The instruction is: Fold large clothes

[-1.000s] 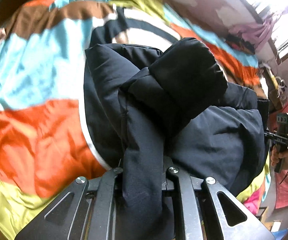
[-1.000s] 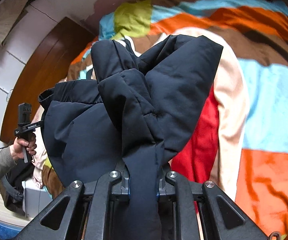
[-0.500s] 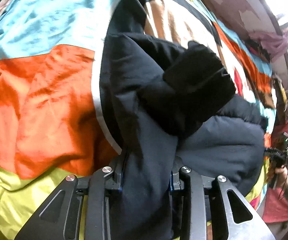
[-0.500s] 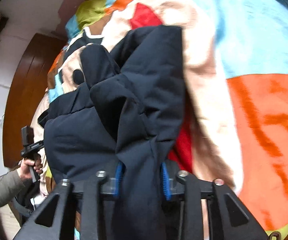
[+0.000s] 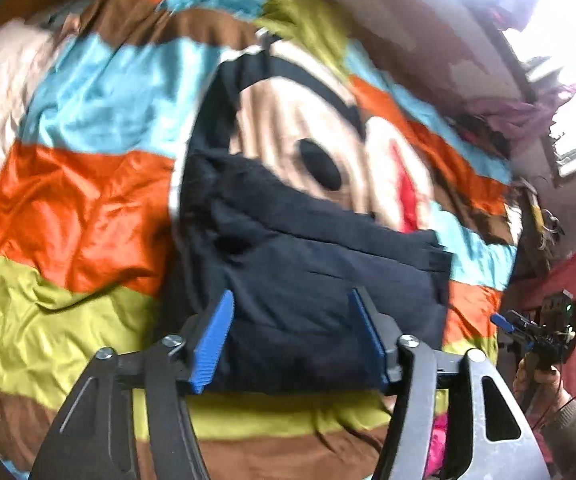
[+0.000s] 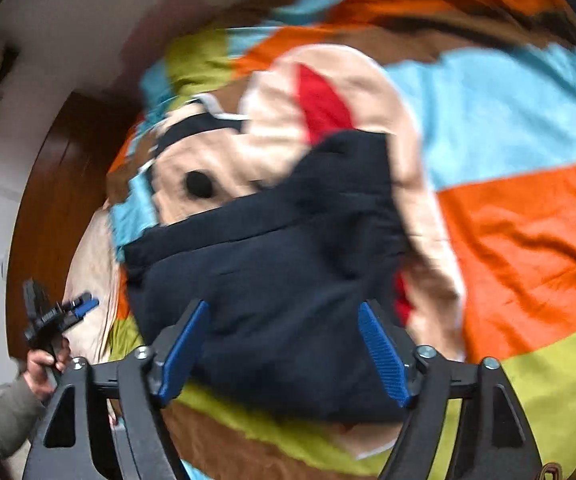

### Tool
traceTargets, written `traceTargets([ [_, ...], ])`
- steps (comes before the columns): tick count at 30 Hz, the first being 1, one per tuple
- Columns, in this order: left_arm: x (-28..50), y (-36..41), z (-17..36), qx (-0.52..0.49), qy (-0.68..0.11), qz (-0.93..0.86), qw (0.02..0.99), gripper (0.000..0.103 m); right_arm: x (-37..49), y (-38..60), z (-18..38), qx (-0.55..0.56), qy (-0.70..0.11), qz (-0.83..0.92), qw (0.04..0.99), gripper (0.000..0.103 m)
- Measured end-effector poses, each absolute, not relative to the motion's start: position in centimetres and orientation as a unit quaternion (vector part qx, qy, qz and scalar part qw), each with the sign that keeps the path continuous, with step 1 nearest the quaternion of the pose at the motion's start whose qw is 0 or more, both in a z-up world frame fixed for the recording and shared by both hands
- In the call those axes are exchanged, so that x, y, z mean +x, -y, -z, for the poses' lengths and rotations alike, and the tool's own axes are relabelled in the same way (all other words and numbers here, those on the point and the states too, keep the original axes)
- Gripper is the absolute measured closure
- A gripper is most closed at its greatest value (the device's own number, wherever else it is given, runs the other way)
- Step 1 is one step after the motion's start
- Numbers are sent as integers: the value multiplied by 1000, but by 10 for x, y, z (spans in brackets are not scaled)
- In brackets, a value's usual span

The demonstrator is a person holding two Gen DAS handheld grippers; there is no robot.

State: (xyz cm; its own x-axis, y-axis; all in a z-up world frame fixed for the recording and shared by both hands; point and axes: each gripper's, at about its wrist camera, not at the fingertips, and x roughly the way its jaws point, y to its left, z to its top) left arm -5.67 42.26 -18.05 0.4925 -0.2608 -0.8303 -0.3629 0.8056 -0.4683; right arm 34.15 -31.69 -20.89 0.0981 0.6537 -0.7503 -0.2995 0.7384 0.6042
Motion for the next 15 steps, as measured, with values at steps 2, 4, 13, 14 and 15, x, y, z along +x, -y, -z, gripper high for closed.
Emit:
traceTargets([
  [2,-66,-402,143,-299,-503,-23,810,47,318,301,165,147,-568,-337,737,20],
  [4,-76,-382,106,-285,-503,-23,816,38,298,287,132,146,-559,-338,743,9],
  [13,-123,-309,38,-255,-535,-36,804,1,201,256,20,97,-570,-302,758,2],
  [14,-130,-301,39,-256,-542,-34,800,1,194,257,16,87,-572,-302,758,2],
  [15,-136,-291,40,-255,-550,-33,794,2,186,258,12,74,-576,-298,757,2],
])
